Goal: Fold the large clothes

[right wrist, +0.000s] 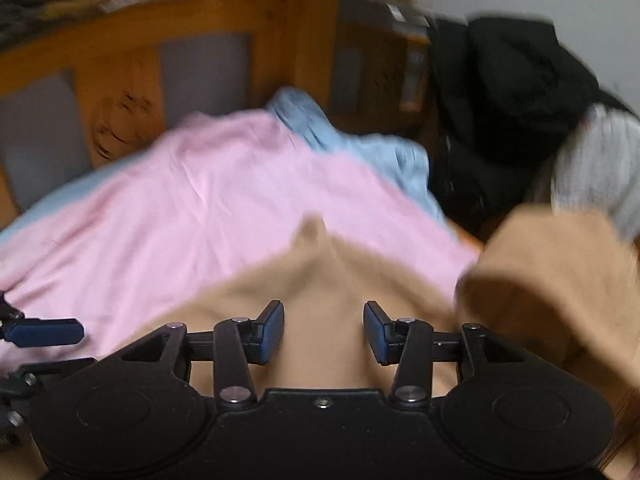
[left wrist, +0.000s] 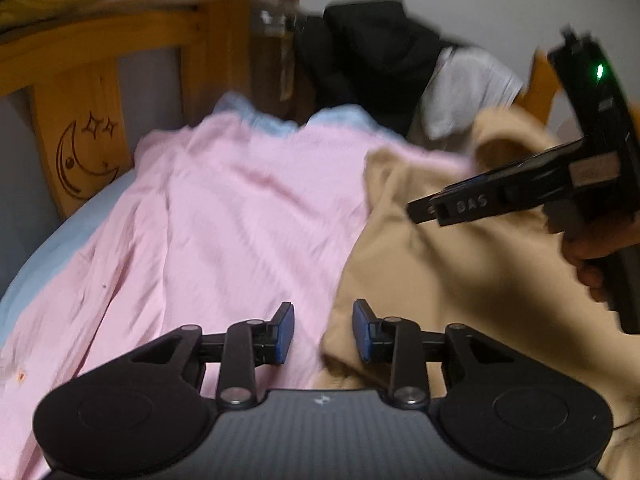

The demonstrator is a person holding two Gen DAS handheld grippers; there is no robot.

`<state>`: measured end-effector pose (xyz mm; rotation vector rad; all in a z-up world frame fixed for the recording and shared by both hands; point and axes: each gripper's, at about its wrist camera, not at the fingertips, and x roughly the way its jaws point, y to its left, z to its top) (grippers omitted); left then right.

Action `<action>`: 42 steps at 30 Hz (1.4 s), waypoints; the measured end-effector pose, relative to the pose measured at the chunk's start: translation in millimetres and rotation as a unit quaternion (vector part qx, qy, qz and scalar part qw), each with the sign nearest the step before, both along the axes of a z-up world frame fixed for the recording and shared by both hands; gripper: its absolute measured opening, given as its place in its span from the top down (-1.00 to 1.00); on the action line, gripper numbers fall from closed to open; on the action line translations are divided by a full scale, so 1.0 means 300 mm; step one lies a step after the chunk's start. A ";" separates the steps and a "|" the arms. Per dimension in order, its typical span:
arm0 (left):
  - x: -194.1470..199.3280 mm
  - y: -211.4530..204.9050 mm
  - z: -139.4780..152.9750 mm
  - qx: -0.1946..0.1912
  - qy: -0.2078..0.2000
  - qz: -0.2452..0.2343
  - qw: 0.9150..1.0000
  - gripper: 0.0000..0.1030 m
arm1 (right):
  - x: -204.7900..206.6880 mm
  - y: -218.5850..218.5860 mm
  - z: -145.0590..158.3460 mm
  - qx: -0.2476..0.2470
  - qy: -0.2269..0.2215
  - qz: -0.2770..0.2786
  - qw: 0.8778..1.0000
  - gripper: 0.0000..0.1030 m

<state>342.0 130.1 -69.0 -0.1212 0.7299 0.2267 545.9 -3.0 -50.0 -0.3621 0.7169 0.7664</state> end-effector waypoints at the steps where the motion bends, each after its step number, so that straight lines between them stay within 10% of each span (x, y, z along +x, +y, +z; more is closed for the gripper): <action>1: 0.005 -0.002 -0.006 0.002 0.007 0.002 1.000 0.24 | 0.008 0.008 -0.026 0.000 0.011 -0.013 1.000 0.10; 6: -0.036 0.024 0.033 -0.019 -0.004 0.014 1.000 0.05 | 0.001 -0.070 0.000 0.049 0.035 -0.033 0.998 0.03; 12: -0.068 -0.030 0.074 -0.015 -0.025 -0.015 0.999 -0.09 | -0.018 -0.256 0.227 0.019 -0.059 0.020 0.998 -0.67; 17: -0.064 -0.137 0.106 -0.031 -0.059 -0.076 0.995 -0.57 | 0.128 -0.351 0.340 -0.008 -0.104 -0.064 0.993 -0.97; 23: -0.061 -0.246 0.079 -0.055 -0.044 -0.114 0.991 -0.60 | 0.357 -0.369 0.329 0.020 -0.006 -0.167 0.986 -0.87; 27: -0.078 -0.260 0.062 -0.058 -0.030 -0.126 0.990 -0.60 | 0.459 -0.362 0.285 0.110 0.089 -0.271 0.952 -0.87; 34: -0.092 -0.237 0.043 -0.066 -0.015 -0.115 0.991 -0.60 | 0.577 -0.270 0.237 0.119 0.153 -0.394 0.899 -0.86; 37: -0.090 -0.230 0.055 -0.075 -0.018 -0.112 0.991 -0.60 | 0.608 -0.260 0.201 0.131 0.190 -0.421 0.877 -0.61; 42: -0.105 -0.198 0.083 -0.086 -0.042 -0.101 0.990 -0.60 | 0.591 -0.296 0.188 0.125 0.185 -0.415 0.882 0.77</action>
